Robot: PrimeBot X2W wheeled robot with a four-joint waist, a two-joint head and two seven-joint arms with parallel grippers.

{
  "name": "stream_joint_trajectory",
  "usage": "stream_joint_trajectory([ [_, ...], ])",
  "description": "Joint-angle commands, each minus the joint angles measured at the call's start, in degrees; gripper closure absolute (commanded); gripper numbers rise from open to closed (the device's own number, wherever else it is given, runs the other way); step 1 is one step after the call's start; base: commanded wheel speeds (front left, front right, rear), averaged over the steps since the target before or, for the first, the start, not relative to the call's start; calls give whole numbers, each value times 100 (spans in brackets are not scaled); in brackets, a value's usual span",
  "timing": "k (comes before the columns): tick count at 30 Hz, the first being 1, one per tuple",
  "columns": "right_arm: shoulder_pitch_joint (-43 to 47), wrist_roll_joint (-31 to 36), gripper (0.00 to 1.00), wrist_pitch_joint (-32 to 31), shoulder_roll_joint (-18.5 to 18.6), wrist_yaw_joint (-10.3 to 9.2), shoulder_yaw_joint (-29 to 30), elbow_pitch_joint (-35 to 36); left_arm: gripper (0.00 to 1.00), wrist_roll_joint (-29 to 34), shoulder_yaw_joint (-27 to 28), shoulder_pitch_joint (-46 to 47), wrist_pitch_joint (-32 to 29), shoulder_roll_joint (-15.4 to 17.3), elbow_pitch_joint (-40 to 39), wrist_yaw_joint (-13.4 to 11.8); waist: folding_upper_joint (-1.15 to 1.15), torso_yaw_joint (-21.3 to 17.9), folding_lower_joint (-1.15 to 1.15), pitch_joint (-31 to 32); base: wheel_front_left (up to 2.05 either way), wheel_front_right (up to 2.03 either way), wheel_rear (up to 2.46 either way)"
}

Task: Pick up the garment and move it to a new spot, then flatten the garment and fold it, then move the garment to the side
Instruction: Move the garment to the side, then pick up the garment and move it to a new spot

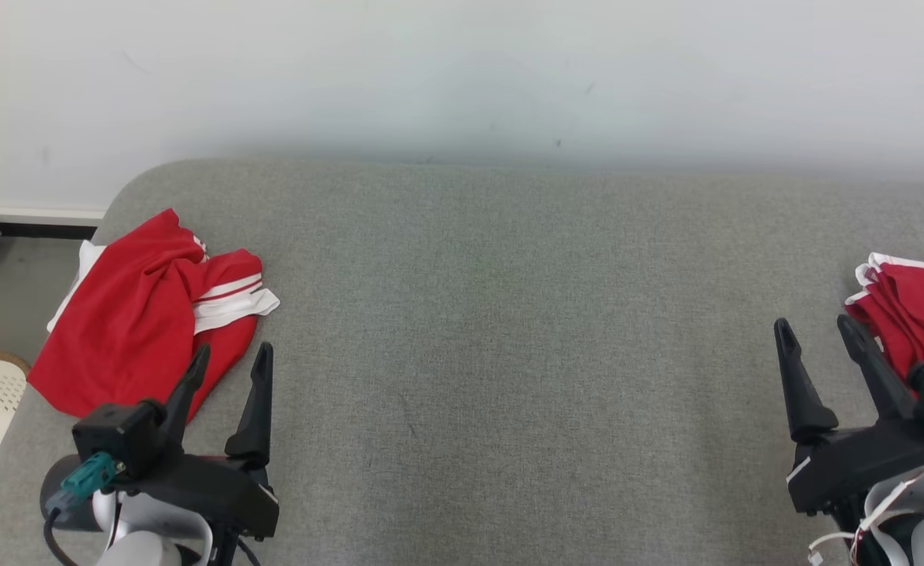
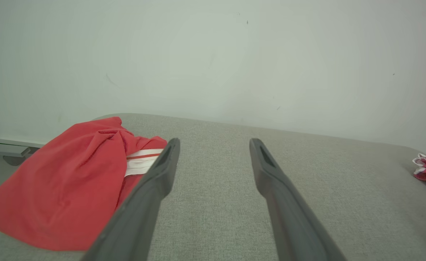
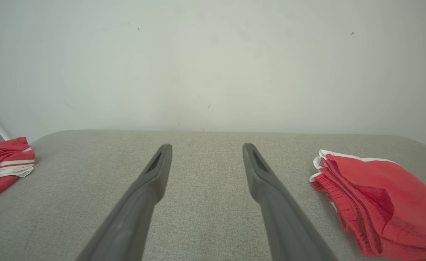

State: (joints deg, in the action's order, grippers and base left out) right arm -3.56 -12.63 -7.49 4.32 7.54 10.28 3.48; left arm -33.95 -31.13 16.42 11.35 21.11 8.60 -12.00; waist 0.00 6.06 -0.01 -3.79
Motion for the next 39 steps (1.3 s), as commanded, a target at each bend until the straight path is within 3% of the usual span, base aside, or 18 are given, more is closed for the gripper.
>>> stream_joint_trajectory([
  [1, 124, -45, 0, 45, -47, -7, 34, 53, 0, -62, -5, -96, -37, 64, 45, 34, 0, 2, 1, 97, 0, 0, 0],
  [20, 983, -483, 0, 517, -136, -7, -276, -314, 0, -206, -80, -519, -97, 228, 215, 39, 0, 78, 1, 332, 0, 0, 0],
  [39, 1124, -647, 0, 687, -137, -7, -448, -593, 0, -273, -117, -611, 113, 204, 441, 186, 0, 220, 1, 421, 0, 0, 0],
])
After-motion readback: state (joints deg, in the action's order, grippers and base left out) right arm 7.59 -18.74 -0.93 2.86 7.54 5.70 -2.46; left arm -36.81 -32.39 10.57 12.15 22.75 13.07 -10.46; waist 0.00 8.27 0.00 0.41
